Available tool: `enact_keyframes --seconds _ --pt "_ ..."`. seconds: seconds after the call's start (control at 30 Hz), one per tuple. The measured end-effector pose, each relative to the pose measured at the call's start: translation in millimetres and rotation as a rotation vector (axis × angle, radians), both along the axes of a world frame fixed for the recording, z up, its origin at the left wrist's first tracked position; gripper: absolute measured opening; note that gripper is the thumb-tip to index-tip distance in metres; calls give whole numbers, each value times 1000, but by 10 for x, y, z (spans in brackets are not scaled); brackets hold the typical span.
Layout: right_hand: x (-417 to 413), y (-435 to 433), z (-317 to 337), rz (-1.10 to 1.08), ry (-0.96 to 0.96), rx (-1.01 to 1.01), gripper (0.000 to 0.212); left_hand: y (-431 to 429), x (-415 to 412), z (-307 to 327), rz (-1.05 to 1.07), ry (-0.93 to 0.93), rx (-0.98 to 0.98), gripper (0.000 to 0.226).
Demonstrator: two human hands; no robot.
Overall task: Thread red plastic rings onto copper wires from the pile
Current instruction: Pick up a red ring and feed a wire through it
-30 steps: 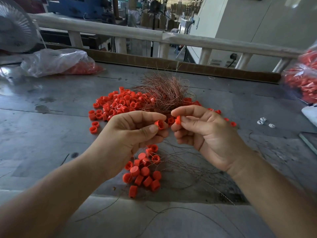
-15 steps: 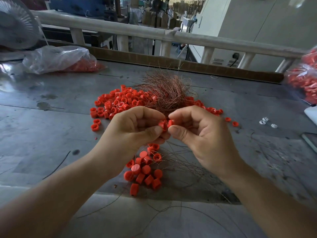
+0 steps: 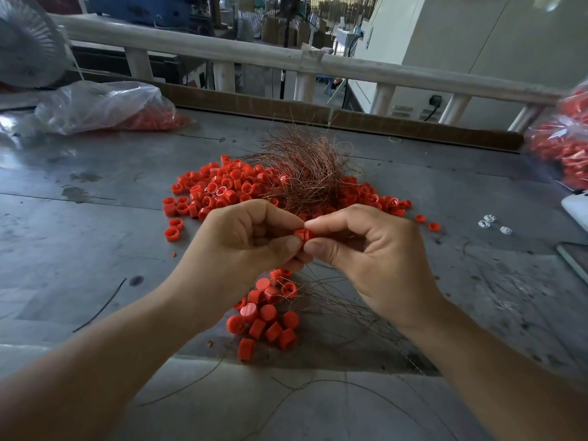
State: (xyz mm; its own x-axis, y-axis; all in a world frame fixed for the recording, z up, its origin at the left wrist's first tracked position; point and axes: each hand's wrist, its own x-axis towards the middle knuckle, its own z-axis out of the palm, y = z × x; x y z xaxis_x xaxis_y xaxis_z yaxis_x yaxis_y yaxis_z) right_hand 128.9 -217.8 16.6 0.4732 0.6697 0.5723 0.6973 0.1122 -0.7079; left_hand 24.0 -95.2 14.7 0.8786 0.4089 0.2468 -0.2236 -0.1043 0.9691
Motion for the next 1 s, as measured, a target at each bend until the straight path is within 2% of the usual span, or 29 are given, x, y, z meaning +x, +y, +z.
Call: enact_keyframes --seconds 0.37,0.57,0.73,0.83,0.9,1.0 --pt "-7 -6 4 28 4 11 21 -8 0 16 -22 27 -42 18" --pt "-24 -32 22 53 18 3 18 -3 -22 21 -74 49 -137 11" --pt "-16 -43 54 114 75 -24 16 16 -41 40 -142 31 -114 15" --pt "18 -54 82 180 149 -68 22 38 -48 52 -197 26 -149 17" --pt "32 -59 103 228 119 -133 29 66 -51 48 -239 34 -187 22" --pt "40 -51 129 262 9 -225 21 84 -51 39 -266 64 -212 36"
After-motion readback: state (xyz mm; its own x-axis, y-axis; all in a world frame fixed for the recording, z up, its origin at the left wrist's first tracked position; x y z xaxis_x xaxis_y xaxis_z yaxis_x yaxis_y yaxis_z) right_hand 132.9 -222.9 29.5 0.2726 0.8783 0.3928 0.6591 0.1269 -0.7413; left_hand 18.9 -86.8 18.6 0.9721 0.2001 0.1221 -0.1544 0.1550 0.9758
